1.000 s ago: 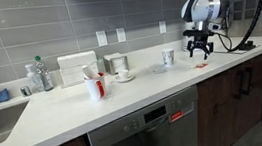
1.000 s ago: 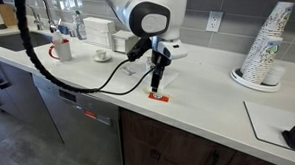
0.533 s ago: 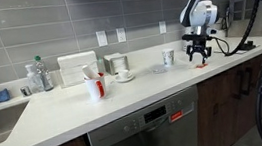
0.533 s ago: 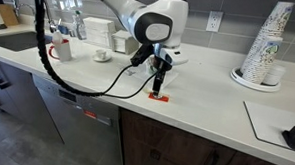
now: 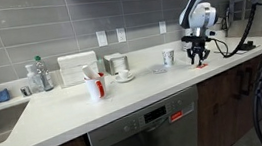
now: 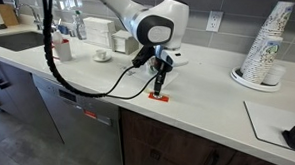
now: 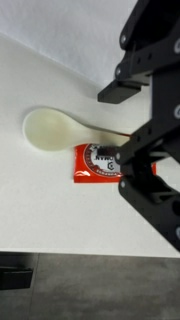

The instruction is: Put the plastic spoon on the paper cup

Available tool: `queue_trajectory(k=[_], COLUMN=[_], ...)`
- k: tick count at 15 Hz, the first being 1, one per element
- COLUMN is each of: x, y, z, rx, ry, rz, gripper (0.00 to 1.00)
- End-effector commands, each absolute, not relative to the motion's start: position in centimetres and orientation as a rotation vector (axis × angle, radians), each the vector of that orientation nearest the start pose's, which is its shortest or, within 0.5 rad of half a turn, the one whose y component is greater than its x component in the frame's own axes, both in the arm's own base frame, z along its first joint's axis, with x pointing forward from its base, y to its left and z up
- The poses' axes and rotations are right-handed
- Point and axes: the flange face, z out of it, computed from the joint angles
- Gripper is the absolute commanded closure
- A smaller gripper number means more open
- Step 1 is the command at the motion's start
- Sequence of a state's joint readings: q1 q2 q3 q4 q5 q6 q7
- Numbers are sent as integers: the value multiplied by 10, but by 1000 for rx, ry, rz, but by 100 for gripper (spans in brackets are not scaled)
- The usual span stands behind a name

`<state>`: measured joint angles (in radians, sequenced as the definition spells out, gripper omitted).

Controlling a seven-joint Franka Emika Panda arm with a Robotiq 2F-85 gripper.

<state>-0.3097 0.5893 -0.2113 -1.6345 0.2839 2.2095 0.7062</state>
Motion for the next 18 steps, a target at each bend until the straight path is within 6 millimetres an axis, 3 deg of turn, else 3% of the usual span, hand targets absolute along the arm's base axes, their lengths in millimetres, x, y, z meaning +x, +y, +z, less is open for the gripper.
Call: queue_trajectory(k=[1, 3, 5, 9, 11, 18], x=[613, 613, 613, 610, 604, 596], y=[-322, -322, -322, -321, -318, -312], z=[278, 278, 279, 283, 295, 373], rx=[-2351, -2353, -2355, -2358, -2346, -2280], ry=[1892, 1892, 1891, 1886, 1910, 1899], rz=[41, 40, 40, 43, 61, 89], gripper=[65, 87, 100, 96, 96, 96])
